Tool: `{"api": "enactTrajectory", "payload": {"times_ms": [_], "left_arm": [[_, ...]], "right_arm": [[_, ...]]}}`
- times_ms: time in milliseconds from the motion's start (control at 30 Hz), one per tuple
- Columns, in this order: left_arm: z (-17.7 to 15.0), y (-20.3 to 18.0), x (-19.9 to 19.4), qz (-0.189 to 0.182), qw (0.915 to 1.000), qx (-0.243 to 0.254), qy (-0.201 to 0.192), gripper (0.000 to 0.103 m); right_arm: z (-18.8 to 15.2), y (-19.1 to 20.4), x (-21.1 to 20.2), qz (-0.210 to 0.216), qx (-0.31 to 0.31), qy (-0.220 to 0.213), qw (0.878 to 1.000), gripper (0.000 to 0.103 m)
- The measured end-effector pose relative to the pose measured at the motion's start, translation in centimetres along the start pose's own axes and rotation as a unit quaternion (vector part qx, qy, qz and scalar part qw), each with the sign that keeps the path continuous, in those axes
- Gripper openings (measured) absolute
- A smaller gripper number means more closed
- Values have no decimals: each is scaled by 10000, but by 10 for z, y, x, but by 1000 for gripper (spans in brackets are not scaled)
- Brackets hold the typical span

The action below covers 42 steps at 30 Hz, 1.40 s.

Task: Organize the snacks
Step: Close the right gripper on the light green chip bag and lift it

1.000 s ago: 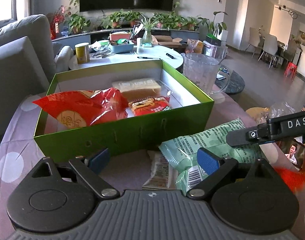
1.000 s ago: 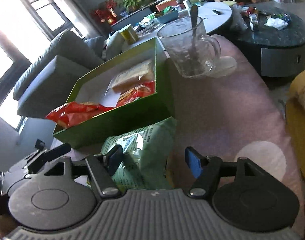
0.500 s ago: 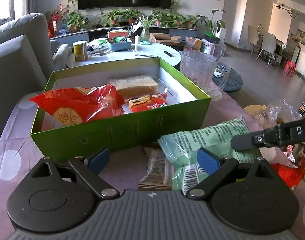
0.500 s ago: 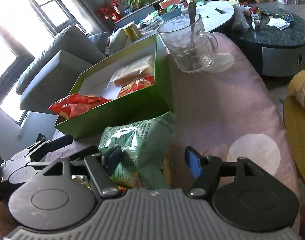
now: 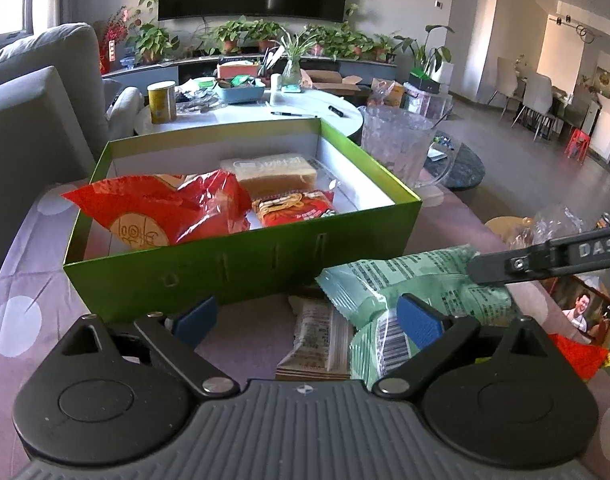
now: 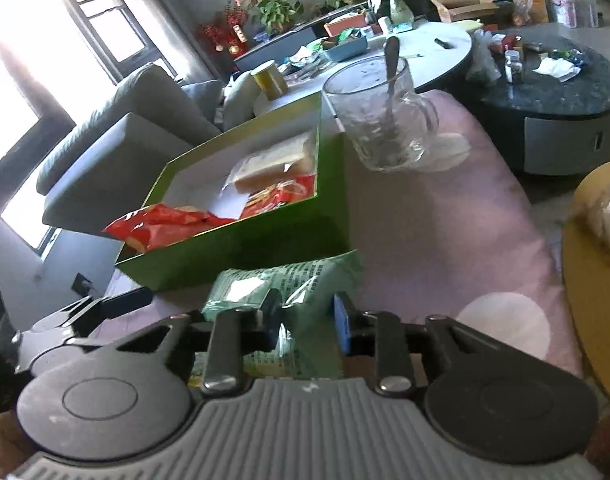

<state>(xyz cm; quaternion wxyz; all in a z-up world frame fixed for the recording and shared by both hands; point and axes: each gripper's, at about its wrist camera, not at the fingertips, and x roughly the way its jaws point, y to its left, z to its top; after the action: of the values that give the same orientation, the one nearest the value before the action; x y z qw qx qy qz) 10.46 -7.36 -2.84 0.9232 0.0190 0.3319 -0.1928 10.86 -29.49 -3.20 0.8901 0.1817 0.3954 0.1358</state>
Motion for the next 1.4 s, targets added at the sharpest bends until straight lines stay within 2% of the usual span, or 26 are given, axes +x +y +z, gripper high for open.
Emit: {"api": "enactTrajectory", "payload": {"times_ms": [200, 300, 433, 533, 700, 767, 933, 967, 1033, 1200, 1400], "left_arm": [[1, -2, 6, -397, 9989, -118, 205, 98], [2, -7, 16, -740, 9966, -73, 351, 98], [5, -7, 27, -1075, 9926, -271, 501, 100], [4, -9, 30, -1191, 9908, -333, 549, 100], [-2, -18, 32, -1311, 9891, -161, 653, 100], [-5, -25, 33, -1223, 9904, -17, 643, 100], [-8, -32, 30, -1163, 9912, 190, 596, 97], [-8, -32, 29, -1142, 9916, 202, 580, 96], [-8, -32, 25, -1086, 9925, 231, 518, 91], [-5, -38, 7, -832, 9950, 520, 187, 84], [11, -35, -20, -678, 9951, 649, -301, 83]], "right_arm": [[0, -1, -1, -12, 94, 55, 9999, 10], [-1, 0, 1, 21, 95, 75, 9999, 22], [-2, 3, 2, -35, 17, 45, 10000, 23], [-1, 0, 1, -36, 64, 68, 10000, 23], [0, -1, 1, 58, 172, 87, 9998, 25], [-1, 4, 3, 46, 110, 84, 9999, 25], [-4, 15, 8, 171, -9, 275, 9995, 39], [-5, 17, 9, 122, -82, 247, 9996, 40], [-5, 18, 10, 106, -110, 231, 9996, 39], [-4, 20, 4, 231, -103, 123, 9996, 30], [5, 29, -12, 415, -91, -185, 9989, 29]]}}
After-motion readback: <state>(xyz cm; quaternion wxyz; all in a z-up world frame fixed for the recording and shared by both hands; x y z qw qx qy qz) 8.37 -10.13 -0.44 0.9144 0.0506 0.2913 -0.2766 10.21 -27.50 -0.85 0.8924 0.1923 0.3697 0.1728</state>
